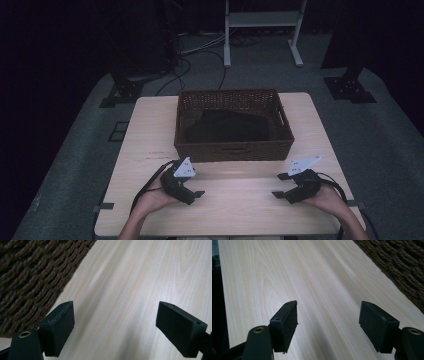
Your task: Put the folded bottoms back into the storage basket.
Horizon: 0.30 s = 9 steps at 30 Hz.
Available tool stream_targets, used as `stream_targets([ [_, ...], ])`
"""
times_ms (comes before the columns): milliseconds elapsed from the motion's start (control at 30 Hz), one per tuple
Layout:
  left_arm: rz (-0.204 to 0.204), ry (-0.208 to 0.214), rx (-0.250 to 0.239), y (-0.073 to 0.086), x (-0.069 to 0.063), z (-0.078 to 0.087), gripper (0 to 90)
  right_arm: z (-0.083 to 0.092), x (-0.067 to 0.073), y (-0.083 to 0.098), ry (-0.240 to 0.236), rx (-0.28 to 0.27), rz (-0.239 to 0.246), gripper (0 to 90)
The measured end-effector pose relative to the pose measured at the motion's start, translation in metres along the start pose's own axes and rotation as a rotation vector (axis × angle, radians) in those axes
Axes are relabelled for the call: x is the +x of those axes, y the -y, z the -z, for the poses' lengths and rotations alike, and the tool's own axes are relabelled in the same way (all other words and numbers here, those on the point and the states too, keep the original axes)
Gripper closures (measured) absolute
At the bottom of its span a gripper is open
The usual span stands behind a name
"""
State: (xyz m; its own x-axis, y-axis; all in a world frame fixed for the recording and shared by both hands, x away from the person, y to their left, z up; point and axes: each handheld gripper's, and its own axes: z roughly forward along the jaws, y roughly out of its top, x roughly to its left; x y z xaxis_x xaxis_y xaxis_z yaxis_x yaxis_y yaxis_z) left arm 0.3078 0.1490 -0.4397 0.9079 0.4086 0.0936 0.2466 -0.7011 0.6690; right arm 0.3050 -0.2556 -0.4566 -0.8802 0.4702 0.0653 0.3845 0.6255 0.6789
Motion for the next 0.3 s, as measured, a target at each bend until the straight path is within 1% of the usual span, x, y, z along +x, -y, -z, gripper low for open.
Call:
stream_targets([
  [33, -0.001, -0.002, 0.006, 0.001, 0.000, 0.000, 14.4, 0.000, 0.001, 0.001, 0.003, -0.004, -0.001, 30.0],
  [100, 0.002, -0.001, 0.017, 0.004, 0.000, -0.002, 13.9, 0.000, 0.003, 0.003, 0.017, 0.008, 0.006, 29.7],
  [233, 0.008, -0.008, 0.016, 0.009, -0.003, -0.003, 12.7, -0.001, 0.009, 0.006, 0.037, 0.021, 0.018, 28.9],
  [300, 0.012, -0.015, 0.016, 0.014, -0.005, -0.002, 12.0, -0.001, 0.011, 0.008, 0.041, 0.014, 0.021, 27.9],
])
